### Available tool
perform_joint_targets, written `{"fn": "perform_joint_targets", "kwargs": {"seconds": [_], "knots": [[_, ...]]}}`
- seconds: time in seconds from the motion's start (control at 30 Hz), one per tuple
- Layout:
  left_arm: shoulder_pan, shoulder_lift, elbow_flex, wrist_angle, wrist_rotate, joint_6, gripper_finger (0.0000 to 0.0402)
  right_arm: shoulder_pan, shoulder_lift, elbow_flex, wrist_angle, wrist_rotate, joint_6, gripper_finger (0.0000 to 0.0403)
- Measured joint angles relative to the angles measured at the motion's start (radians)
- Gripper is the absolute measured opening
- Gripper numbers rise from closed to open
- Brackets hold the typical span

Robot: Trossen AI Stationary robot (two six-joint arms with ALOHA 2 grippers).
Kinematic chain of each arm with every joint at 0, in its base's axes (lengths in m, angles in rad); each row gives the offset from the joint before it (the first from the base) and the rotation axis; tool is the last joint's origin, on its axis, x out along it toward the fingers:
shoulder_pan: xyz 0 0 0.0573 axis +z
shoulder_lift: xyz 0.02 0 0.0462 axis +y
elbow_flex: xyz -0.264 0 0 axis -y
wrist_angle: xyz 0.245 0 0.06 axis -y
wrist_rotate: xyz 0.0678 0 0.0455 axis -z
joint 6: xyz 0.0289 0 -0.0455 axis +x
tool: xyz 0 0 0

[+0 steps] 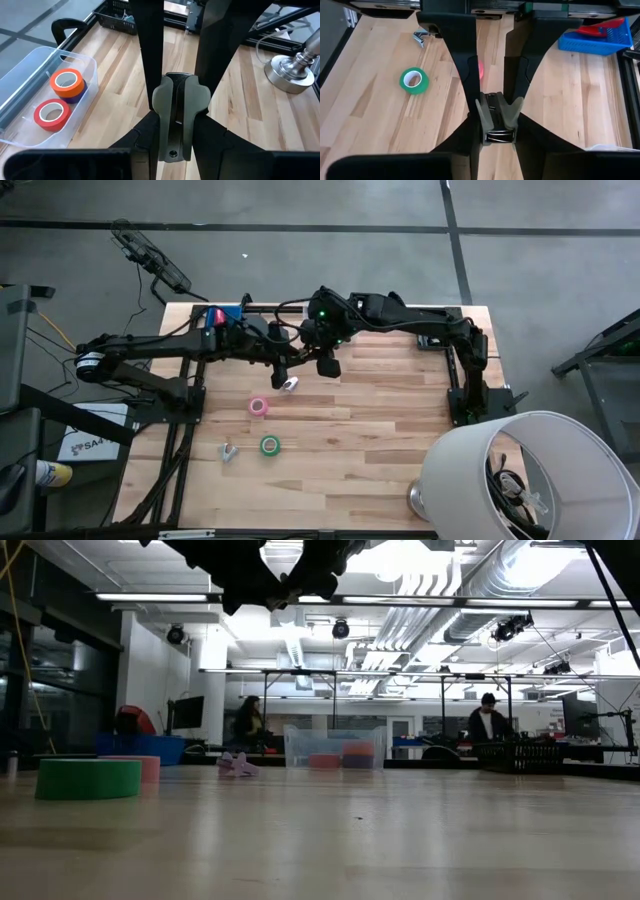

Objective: Pick and place Stapler, Stapler remover, tape
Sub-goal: Put the gray staple remover into the black bin

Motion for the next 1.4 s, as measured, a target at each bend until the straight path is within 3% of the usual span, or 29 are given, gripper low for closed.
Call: {"fn": "perform_joint_targets", "kwargs": {"seconds": [0.17, 0.5, 0.77, 0.93, 1.23, 1.4], "knots": [[0.000, 0.000, 0.000, 0.000, 0.002, -0.005, 0.0087, 0.000, 0.000, 0.000, -0.001, 0.002, 0.005, 0.0083], [0.002, 0.000, -0.001, -0.005, 0.013, -0.018, 0.0153, 0.002, -0.001, 0.000, -0.012, 0.042, 0.013, 0.0083], [0.004, 0.000, -0.001, -0.030, -0.016, -0.014, 0.0157, 0.001, -0.001, 0.000, -0.066, 0.164, 0.052, 0.0083], [0.002, -0.001, -0.001, -0.036, -0.015, -0.013, 0.0158, -0.008, -0.001, 0.000, -0.135, 0.304, 0.080, 0.0083], [0.003, -0.063, -0.001, -0.109, -0.211, -0.013, 0.0158, -0.063, -0.001, 0.000, -0.269, 0.352, 0.175, 0.0083], [0.004, -0.107, -0.001, -0.187, -0.362, -0.011, 0.0159, -0.082, -0.003, -0.043, -0.193, 0.343, 0.221, 0.0083]]}}
